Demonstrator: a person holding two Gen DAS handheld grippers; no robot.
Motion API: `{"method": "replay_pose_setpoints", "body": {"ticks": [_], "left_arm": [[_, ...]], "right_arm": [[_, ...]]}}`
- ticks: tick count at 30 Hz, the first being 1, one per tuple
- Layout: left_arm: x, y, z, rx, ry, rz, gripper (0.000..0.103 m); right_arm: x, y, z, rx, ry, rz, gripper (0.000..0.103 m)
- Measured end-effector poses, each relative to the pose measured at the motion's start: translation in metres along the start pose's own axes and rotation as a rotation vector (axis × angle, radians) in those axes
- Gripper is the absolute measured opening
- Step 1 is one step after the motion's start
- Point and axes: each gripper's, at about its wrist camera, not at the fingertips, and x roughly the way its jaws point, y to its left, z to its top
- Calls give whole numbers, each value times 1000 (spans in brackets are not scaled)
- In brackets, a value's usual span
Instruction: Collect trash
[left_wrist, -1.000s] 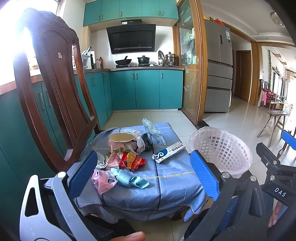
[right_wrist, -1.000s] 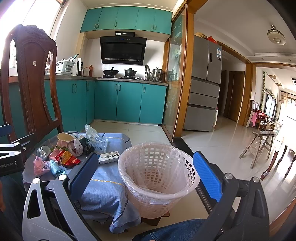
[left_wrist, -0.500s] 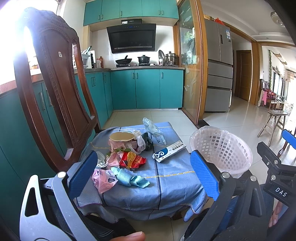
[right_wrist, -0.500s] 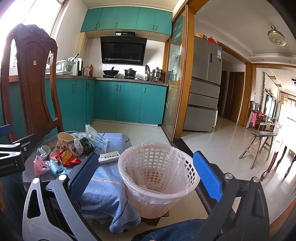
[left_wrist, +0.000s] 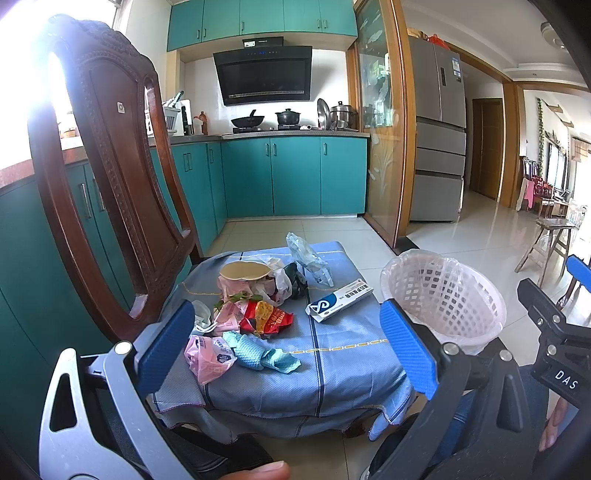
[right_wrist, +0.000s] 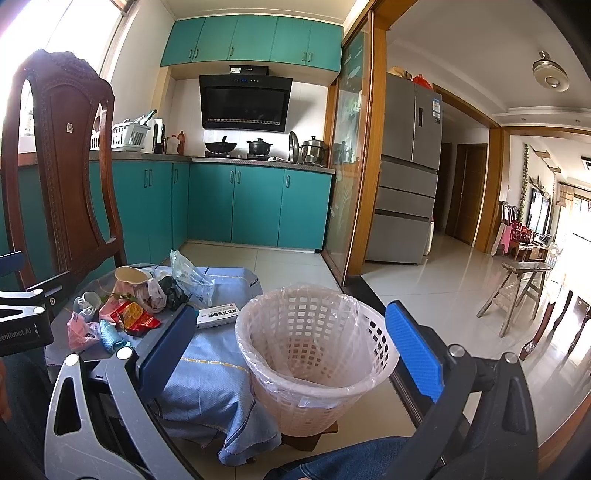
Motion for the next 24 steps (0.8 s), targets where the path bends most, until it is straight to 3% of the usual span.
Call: {"method": "replay_pose_setpoints", "body": {"ticks": [21, 24], "left_arm": [[19, 2, -4, -1, 52, 16, 100], [25, 11, -3, -4, 47, 59, 100]], "right_arm": [[3, 6, 1, 4, -29, 44, 100], [9, 6, 0, 26, 4, 87, 100]]}}
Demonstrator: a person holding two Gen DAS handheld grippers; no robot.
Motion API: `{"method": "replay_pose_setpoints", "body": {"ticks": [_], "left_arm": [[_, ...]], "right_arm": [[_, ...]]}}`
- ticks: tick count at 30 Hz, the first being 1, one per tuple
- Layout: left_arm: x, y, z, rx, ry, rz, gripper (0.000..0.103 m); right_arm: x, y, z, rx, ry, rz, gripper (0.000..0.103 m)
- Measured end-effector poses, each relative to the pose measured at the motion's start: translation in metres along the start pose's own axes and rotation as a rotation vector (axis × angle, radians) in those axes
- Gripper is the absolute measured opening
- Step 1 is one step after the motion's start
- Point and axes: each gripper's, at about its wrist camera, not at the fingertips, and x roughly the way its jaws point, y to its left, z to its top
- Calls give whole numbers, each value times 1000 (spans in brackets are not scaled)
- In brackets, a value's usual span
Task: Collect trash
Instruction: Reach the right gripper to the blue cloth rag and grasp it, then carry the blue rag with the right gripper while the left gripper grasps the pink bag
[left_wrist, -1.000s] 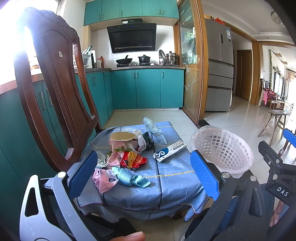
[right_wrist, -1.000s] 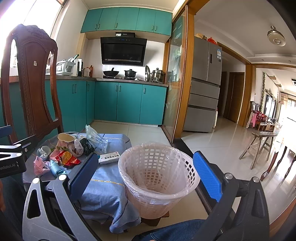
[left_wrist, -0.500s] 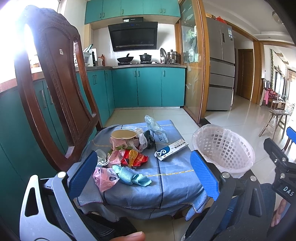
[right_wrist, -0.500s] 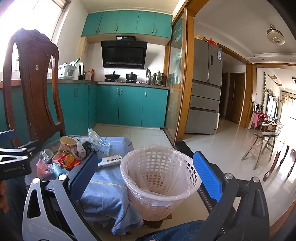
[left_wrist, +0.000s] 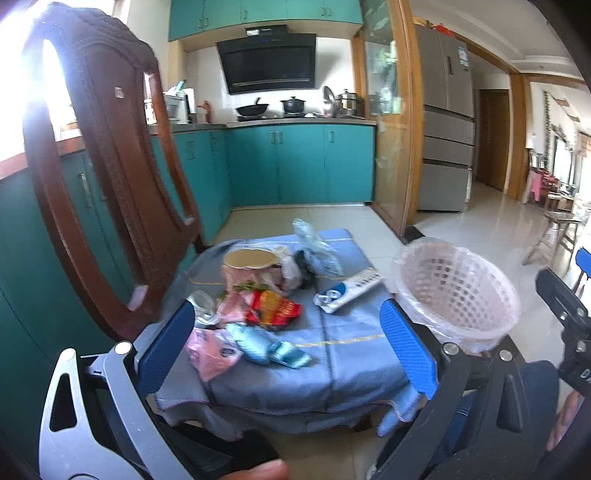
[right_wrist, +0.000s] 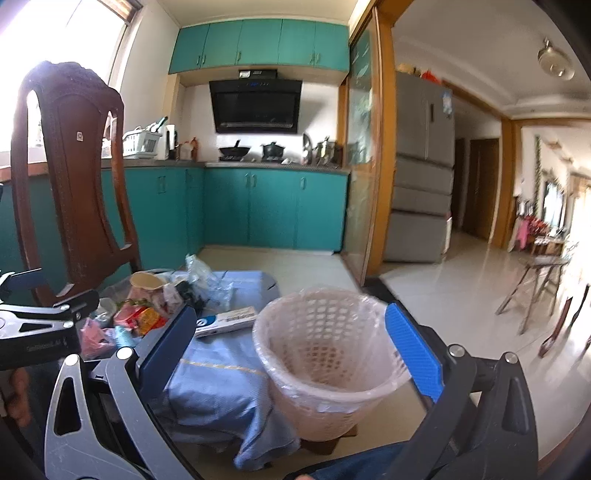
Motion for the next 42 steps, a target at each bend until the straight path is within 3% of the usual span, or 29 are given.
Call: {"method": "replay_pose_setpoints", "body": {"ticks": [6, 8, 10, 13, 17, 22, 23, 26, 27, 34, 38, 42], "left_arm": [[24, 54, 0, -87, 32, 120, 100], [28, 70, -2, -110, 46, 148, 100], [32, 84, -5, -137, 60, 175, 99], [39, 100, -8, -158, 82, 206, 93], [42, 113, -11, -161, 101, 242, 80], [44, 127, -13, -186, 119, 280, 79], [45, 129, -14, -188, 127, 282, 79], [54, 130, -20, -197, 166, 262, 79], [59, 128, -23, -203, 188, 241, 79], [127, 101, -56, -196, 408, 109, 79], [151, 86, -67, -165, 451, 73, 80], [166, 81, -71, -198, 455, 30, 84]], "right_arm": [[62, 19, -18, -40, 233, 181, 100], [79, 31, -26, -49, 275, 256, 99], [103, 50, -35, -44, 328, 362, 88], [132, 84, -43, -77, 381, 416, 76], [169, 145, -50, -211, 449, 555, 75], [206, 206, -63, -373, 514, 654, 75], [212, 215, -66, -394, 523, 673, 71], [225, 229, -73, -414, 572, 707, 33], [228, 227, -73, -383, 591, 755, 30], [230, 198, -70, -335, 593, 764, 25], [217, 180, -64, -356, 565, 749, 25], [212, 171, -59, -327, 557, 761, 25]]}}
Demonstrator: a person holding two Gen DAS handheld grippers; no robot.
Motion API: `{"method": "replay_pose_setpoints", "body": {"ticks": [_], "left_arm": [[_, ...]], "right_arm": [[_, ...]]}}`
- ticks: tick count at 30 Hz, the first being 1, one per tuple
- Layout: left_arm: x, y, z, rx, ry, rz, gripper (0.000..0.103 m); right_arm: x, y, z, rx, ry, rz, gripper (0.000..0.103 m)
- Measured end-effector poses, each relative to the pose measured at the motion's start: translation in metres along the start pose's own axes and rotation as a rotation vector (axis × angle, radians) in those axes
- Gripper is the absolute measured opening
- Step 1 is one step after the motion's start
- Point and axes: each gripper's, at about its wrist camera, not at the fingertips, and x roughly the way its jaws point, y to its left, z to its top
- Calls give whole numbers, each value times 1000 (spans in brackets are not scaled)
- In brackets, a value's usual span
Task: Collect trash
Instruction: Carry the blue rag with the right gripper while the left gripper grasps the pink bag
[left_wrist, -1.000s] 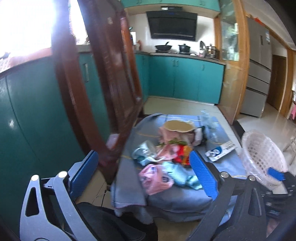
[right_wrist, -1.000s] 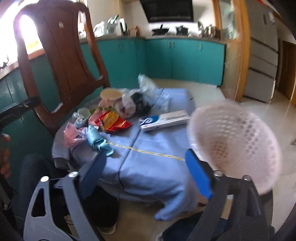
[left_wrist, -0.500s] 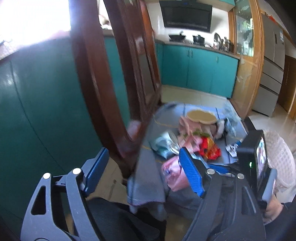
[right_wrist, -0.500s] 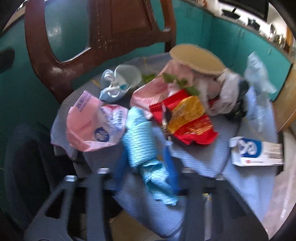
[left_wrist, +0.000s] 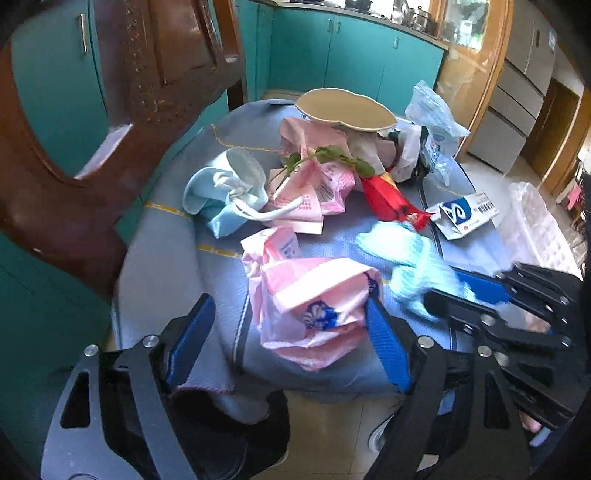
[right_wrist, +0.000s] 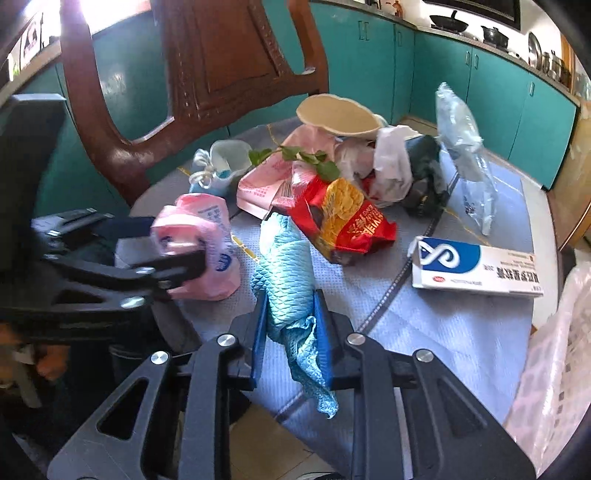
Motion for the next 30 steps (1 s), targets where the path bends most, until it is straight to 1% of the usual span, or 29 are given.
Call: {"method": "replay_pose_setpoints", "body": {"ticks": [2, 6, 11, 13, 15, 16, 18, 22, 25, 26, 28, 30], "left_arm": [[2, -2, 2, -5, 2, -22, 84], [7, -4, 4, -20, 10, -60, 85], [16, -10, 10, -45, 25, -96, 86], [20, -16, 11, -43, 33, -116, 81], [24, -23, 13, -36, 39, -148, 60], [24, -27, 13, -30, 33, -142, 60], [21, -32, 13, -13, 11, -126, 54], [11, -41, 16, -16, -27, -116, 52], [-12, -46, 21, -3, -106, -82, 52], [-23, -52, 24, 12, -154, -58, 52], [-38, -60, 29, 38, -219, -22, 52], [-48, -68, 35, 61, -264, 3, 52]], "right_arm": [[-11, -1, -1, -10, -10, -11, 25], [-41, -12, -1, -27, -70, -11, 25], [-58, -32, -7, 17, -126, -69, 25], [-64, -44, -9, 46, -139, -101, 25], [-69, -56, -11, 80, -157, -126, 25], [-73, -62, -12, 100, -169, -138, 25], [-83, -73, -15, 138, -195, -168, 25], [-101, -88, -20, 170, -230, -256, 25], [-114, -97, -25, 189, -256, -334, 25], [-120, -100, -27, 197, -266, -368, 25], [-125, -108, -28, 209, -279, -424, 25], [-132, -114, -33, 218, -284, -466, 25]]}}
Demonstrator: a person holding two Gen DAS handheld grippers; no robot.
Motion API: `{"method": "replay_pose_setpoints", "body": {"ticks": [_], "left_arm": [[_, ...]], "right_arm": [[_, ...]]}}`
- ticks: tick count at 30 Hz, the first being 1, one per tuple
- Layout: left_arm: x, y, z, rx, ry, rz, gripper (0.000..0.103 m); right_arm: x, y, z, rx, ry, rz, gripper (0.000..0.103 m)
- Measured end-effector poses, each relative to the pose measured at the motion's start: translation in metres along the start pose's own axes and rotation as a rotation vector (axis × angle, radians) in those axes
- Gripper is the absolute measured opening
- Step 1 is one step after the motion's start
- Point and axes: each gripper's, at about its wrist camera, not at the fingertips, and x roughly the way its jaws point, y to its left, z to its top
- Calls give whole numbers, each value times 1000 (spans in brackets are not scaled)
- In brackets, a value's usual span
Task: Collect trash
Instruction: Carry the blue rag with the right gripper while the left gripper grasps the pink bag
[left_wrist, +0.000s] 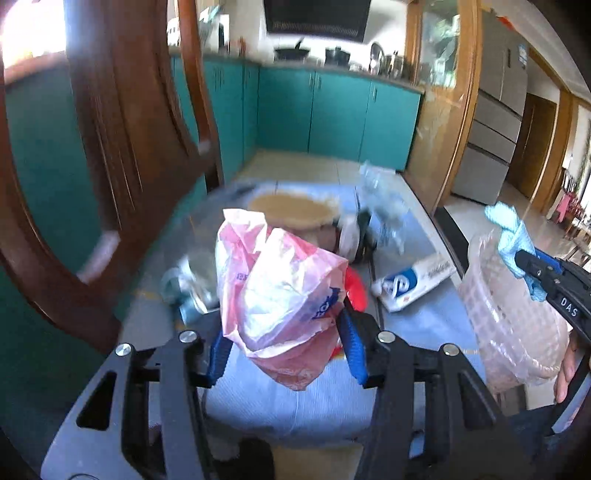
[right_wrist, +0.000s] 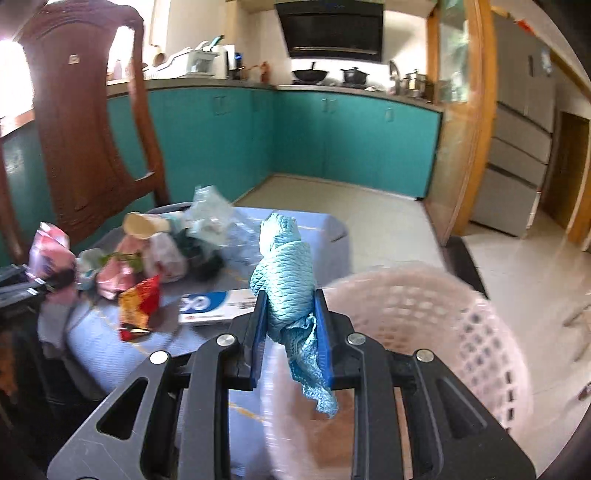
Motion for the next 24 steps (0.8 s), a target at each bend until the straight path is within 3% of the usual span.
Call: {"method": "replay_pose_setpoints", "body": {"ticks": [5, 11, 16, 24], "left_arm": [[-16, -31, 12, 76, -86, 32, 52], [-27, -71, 17, 140, -138, 10, 52], [-32, -108, 22, 195, -162, -35, 53], [-19, -162, 17, 253, -137, -117, 53]], "right_arm": [[-2, -16, 1, 14, -11, -35, 25], [-24, -25, 10, -13, -49, -119, 25], [-46, -51, 13, 38, -91, -144, 26], [-23, -102, -16, 173, 46, -119, 26]]}}
